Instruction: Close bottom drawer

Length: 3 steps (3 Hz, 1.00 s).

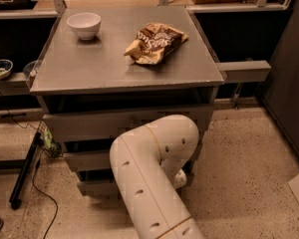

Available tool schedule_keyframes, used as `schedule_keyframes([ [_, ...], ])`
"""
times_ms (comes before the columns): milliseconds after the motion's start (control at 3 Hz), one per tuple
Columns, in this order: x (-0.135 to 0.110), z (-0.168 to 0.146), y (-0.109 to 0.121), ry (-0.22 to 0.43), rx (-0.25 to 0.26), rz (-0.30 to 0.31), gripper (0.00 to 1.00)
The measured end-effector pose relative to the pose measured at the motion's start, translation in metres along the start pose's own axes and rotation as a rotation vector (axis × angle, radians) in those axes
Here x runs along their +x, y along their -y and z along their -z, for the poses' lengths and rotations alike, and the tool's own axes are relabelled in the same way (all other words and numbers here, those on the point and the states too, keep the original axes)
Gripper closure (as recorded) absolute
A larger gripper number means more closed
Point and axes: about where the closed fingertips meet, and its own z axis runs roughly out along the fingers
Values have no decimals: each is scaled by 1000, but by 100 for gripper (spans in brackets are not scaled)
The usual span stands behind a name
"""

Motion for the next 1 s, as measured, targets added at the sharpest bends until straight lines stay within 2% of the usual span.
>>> schedule_keyframes([
  [1000, -36, -1, 6, 73, 38, 13, 100],
])
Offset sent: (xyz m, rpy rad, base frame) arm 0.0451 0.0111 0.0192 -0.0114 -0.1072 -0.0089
